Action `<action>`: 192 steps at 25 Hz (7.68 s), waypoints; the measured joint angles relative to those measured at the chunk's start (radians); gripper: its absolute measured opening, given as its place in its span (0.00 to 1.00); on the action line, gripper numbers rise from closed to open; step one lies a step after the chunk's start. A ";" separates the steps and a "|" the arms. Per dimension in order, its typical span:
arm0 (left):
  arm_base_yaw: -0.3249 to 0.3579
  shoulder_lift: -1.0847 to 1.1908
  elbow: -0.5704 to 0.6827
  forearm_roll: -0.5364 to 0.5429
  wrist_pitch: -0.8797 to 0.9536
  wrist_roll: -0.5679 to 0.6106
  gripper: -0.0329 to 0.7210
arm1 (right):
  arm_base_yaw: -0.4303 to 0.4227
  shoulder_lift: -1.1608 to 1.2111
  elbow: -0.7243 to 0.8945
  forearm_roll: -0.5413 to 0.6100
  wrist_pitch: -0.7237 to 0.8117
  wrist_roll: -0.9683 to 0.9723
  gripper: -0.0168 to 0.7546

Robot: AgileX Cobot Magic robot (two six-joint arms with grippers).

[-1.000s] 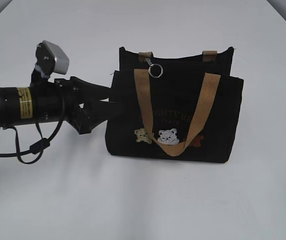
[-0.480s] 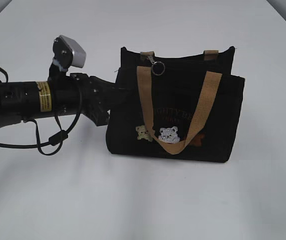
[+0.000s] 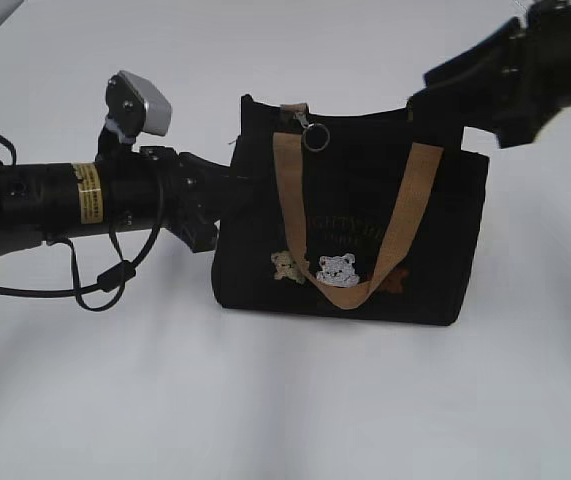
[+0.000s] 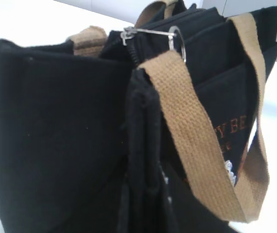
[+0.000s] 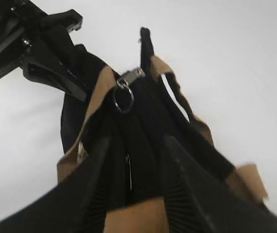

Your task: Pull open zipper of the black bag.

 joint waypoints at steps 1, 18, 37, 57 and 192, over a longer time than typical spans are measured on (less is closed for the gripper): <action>0.000 0.000 0.000 0.000 0.000 0.000 0.13 | 0.029 0.050 -0.041 0.002 0.000 -0.026 0.38; 0.000 0.000 0.000 0.001 0.000 0.000 0.13 | 0.295 0.323 -0.245 -0.102 -0.195 -0.081 0.38; -0.001 0.001 0.000 0.004 -0.006 0.000 0.13 | 0.240 0.291 -0.252 -0.160 -0.154 0.153 0.03; -0.003 -0.028 -0.003 0.100 0.092 -0.245 0.35 | -0.124 0.194 -0.251 -0.358 0.243 0.811 0.42; 0.360 -1.907 0.301 -0.978 1.970 0.413 0.32 | -0.124 -1.409 0.435 -0.991 0.376 1.392 0.35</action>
